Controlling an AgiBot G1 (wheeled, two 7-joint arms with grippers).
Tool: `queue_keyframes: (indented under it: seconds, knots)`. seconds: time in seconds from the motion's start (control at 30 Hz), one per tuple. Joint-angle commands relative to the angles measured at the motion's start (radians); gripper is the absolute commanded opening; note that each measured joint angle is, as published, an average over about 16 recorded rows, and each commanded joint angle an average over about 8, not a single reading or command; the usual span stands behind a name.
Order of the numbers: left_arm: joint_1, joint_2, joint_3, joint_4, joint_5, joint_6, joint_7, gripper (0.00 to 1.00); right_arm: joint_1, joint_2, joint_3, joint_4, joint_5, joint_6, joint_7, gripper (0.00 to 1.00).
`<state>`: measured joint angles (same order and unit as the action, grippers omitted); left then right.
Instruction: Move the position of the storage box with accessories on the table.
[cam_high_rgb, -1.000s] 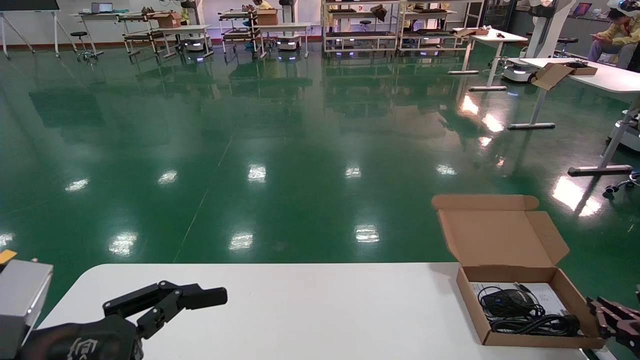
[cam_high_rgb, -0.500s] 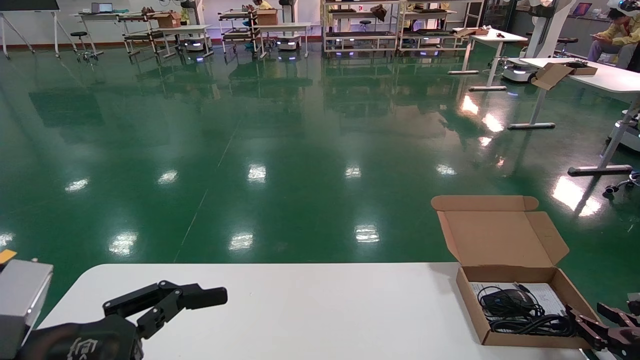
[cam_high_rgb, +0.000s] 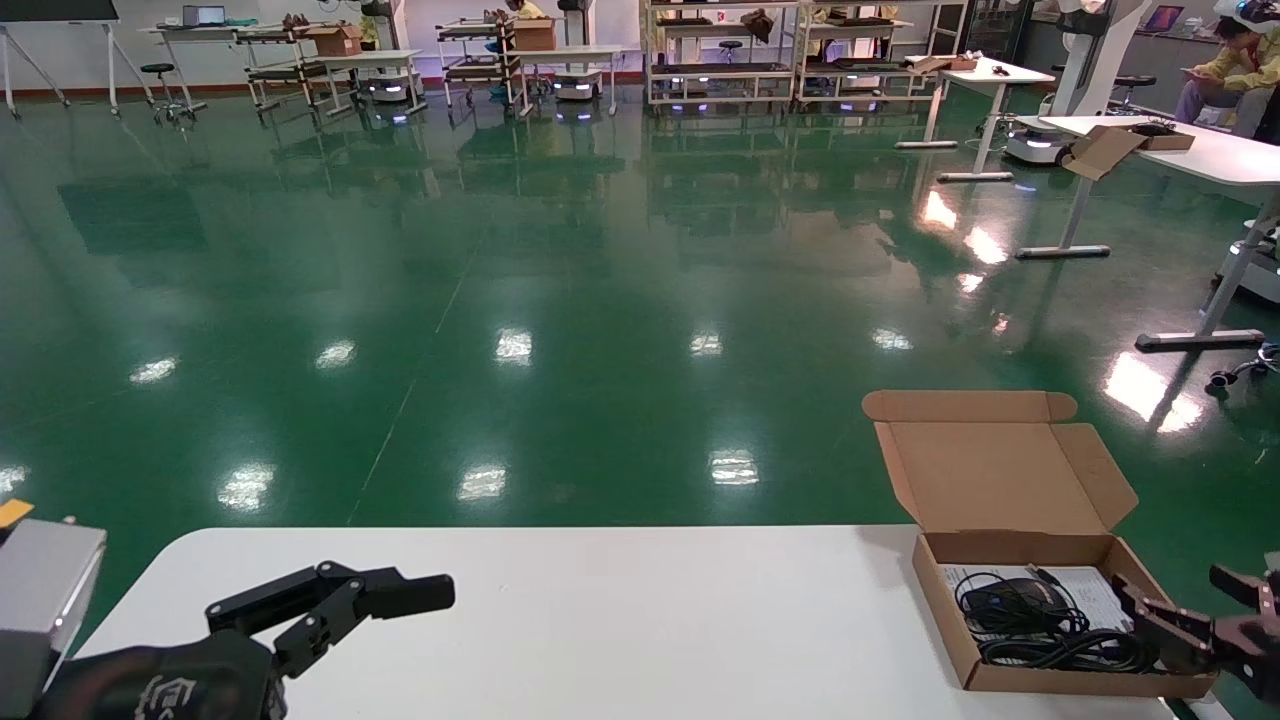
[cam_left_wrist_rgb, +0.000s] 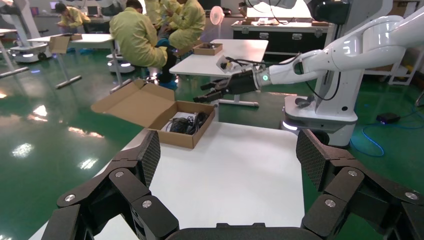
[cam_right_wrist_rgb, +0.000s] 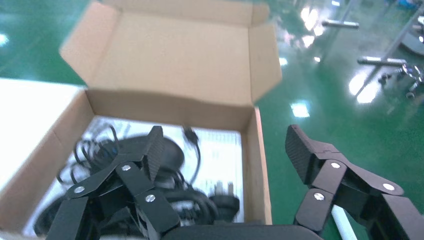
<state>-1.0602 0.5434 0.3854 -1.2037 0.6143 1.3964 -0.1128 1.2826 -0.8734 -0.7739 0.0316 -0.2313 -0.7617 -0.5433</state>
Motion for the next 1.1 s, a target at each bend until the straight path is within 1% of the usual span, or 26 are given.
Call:
queue_keyframes:
  seconds: [0.03, 0.23, 0.53, 0.93, 1.1]
  knots:
    - [0.000, 0.000, 0.000, 0.000, 0.000, 0.000, 0.000, 1.00, 0.003, 0.002, 0.003, 0.004, 0.004, -0.015, -0.002, 1.00]
    - [0.000, 0.000, 0.000, 0.000, 0.000, 0.000, 0.000, 1.00, 0.009, -0.014, 0.025, 0.009, 0.035, -0.043, -0.034, 1.00]
    - [0.000, 0.000, 0.000, 0.000, 0.000, 0.000, 0.000, 1.00, 0.056, -0.013, 0.036, 0.026, 0.051, -0.092, -0.024, 1.00]
    - [0.000, 0.000, 0.000, 0.000, 0.000, 0.000, 0.000, 1.00, 0.050, -0.012, 0.036, 0.026, 0.048, -0.089, -0.021, 1.00]
    - [0.000, 0.000, 0.000, 0.000, 0.000, 0.000, 0.000, 1.00, 0.040, -0.004, 0.050, 0.063, 0.031, -0.107, 0.001, 1.00]
